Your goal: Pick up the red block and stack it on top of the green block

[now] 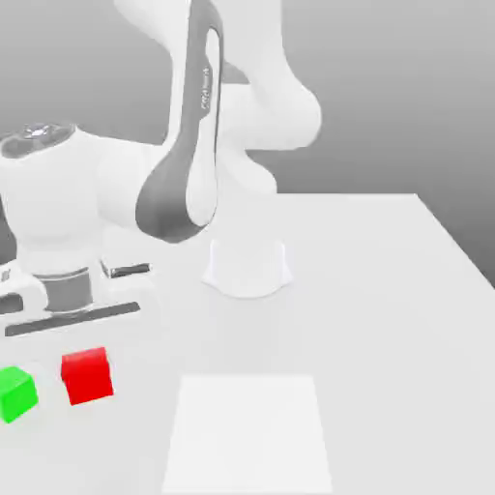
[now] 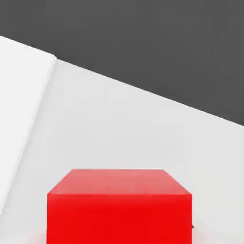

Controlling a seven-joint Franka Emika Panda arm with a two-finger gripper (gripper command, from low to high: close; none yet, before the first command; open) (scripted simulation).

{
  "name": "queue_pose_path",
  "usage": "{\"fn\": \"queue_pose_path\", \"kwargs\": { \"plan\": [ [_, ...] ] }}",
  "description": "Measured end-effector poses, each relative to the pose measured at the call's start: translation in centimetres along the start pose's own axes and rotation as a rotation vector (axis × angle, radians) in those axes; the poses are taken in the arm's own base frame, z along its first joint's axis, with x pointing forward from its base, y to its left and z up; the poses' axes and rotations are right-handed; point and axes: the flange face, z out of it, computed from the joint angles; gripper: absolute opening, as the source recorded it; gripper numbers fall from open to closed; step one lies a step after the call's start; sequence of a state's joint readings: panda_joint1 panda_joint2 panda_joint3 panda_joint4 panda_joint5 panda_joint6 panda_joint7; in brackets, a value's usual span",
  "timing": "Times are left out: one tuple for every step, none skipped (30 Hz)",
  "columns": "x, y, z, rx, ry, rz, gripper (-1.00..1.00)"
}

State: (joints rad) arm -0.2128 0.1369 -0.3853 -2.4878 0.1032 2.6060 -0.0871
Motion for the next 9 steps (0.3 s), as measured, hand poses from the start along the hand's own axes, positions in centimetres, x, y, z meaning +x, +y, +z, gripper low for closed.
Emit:
{"fn": "queue_pose_path", "kwargs": {
  "plan": [
    [0.3, 2.8, -0.1, 0.0, 0.002, 0.054, -1.0],
    [0.6, 5.3, 0.4, 0.001, 0.004, 0.102, -1.0],
    [0.8, 6.6, 1.4, 0.001, 0.005, 0.126, -1.0],
    [0.8, 7.2, 2.5, 0.001, 0.006, 0.138, -1.0],
    [0.8, 7.6, 3.8, 0.001, 0.006, 0.145, -1.0],
    [0.8, 7.7, 4.9, 0.0, 0.006, 0.149, 1.0],
    [0.8, 7.7, 4.9, 0.0, 0.006, 0.149, 1.0],
    [0.8, 7.7, 4.9, 0.0, 0.006, 0.149, 1.0],
    [0.8, 7.7, 4.9, 0.0, 0.006, 0.149, 1.0]
  ]
}}
